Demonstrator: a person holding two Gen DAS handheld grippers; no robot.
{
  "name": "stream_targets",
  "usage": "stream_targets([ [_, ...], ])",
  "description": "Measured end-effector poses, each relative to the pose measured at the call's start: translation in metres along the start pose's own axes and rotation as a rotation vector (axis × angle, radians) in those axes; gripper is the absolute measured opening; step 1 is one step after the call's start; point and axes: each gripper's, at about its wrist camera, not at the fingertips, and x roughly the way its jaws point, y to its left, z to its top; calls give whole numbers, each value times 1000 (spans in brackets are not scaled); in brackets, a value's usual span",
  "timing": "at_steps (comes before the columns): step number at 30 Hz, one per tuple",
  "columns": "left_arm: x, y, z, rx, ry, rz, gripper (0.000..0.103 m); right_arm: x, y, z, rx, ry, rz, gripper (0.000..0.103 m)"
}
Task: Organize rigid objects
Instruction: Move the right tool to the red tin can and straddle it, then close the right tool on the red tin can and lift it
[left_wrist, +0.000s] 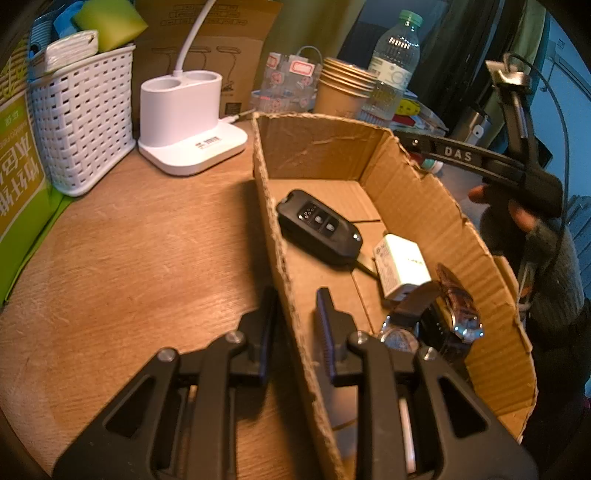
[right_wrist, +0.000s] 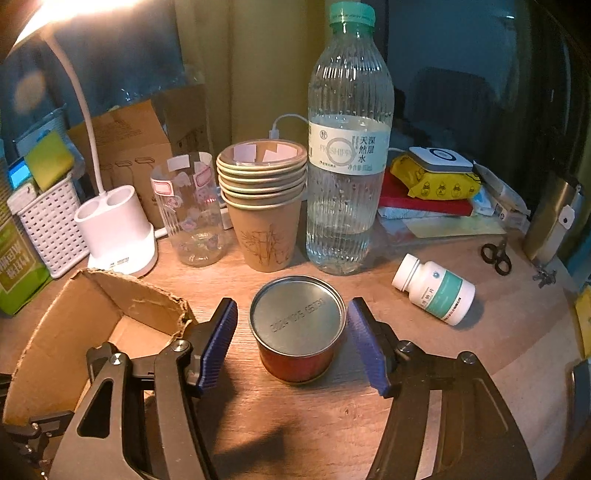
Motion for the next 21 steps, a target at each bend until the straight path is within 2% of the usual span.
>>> stream_targets([
  [6,0,0,0,0,0,0,23,7,-3,-3,15,7,-2,65],
  [7,0,0,0,0,0,0,23,6,-3,-3,14,3,-4,64],
  [8,0,0,0,0,0,0,23,5,-3,-2,12,1,-2,58],
  [11,0,0,0,0,0,0,23,2,-4,-3,6,-10,-9,58],
  [21,0,0,0,0,0,0,23,-42,-5,-5,20,-100,-22,58],
])
